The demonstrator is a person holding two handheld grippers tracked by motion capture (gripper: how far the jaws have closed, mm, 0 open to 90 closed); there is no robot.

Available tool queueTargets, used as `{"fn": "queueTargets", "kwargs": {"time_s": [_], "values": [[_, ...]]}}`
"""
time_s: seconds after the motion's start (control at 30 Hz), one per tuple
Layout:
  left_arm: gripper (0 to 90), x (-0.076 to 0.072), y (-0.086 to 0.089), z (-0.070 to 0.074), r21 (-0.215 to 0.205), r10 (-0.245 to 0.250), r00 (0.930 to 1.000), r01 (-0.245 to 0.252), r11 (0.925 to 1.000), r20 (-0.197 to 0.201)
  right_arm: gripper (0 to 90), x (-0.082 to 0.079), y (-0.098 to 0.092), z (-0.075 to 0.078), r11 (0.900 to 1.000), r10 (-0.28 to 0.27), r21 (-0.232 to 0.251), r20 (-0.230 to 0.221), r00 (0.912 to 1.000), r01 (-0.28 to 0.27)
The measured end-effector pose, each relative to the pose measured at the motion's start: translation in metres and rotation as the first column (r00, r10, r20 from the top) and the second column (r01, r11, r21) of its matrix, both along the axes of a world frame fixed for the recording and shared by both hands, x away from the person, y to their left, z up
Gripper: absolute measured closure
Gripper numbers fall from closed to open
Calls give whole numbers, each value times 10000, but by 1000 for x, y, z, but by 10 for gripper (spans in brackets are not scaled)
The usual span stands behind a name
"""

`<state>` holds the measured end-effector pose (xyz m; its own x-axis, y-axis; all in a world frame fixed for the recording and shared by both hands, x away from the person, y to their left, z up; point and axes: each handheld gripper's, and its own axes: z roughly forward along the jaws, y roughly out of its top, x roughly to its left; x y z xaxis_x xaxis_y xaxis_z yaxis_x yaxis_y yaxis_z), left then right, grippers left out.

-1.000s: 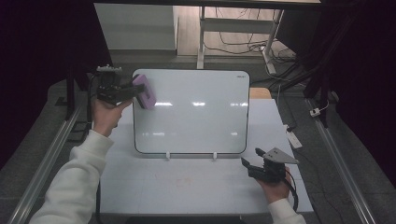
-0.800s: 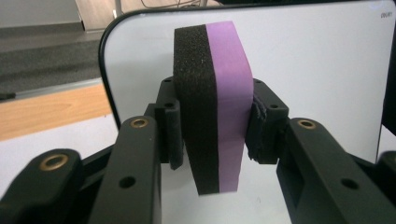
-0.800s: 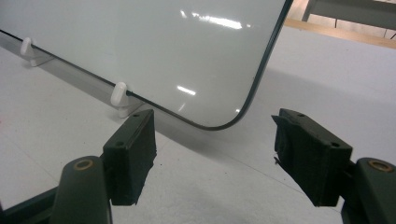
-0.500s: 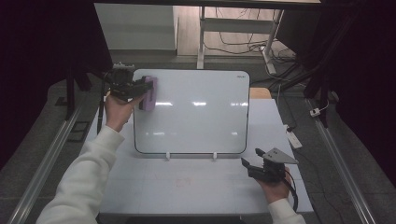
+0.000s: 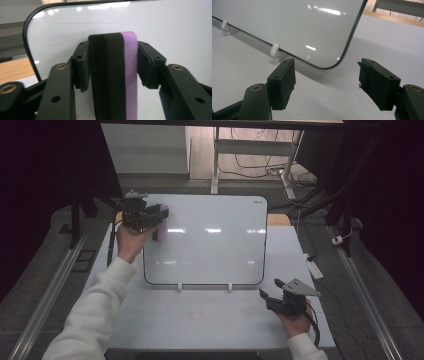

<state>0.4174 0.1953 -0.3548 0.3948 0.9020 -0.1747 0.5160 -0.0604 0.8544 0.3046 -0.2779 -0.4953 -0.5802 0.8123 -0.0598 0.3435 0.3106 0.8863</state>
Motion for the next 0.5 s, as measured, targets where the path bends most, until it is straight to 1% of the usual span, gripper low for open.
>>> {"fn": "queueTargets", "kwargs": {"time_s": [0.07, 0.13, 0.2, 0.27, 0.33, 0.43, 0.5], "values": [[442, -2, 1, 0, -75, -10, 9999, 11, 10000, 104, 284, 0, 0, 0, 10000, 1, -2, 6, 10000, -1], [417, -8, 5, 1, -189, -158, 9994, 163, 9997, 292, 284, 0, 0, 0, 10000, -2, 7, 10, 10000, 2], [391, -19, 10, 2, -249, -410, 9979, 423, 9988, 494, 284, 0, 0, 0, 10000, 39, 30, 17, 10000, -39], [380, -31, 15, 0, -304, -765, 9953, 784, 9965, 586, 284, 0, -1, 1, 10000, 97, 22, 22, 10000, -98], [367, -46, 21, -6, -422, -1222, 9906, 1249, 9913, 622, 284, 1, -2, 2, 9998, 182, 23, 44, 9998, -182], [346, -68, 30, -19, -275, -1665, 9846, 1681, 9854, 524, 284, 2, -5, 3, 9992, 385, 76, 16, 9993, -385], [341, -82, 36, -30, -357, -1905, 9809, 1919, 9808, 394, 284, 3, -6, 4, 9987, 510, 67, 7, 9987, -510]]}}
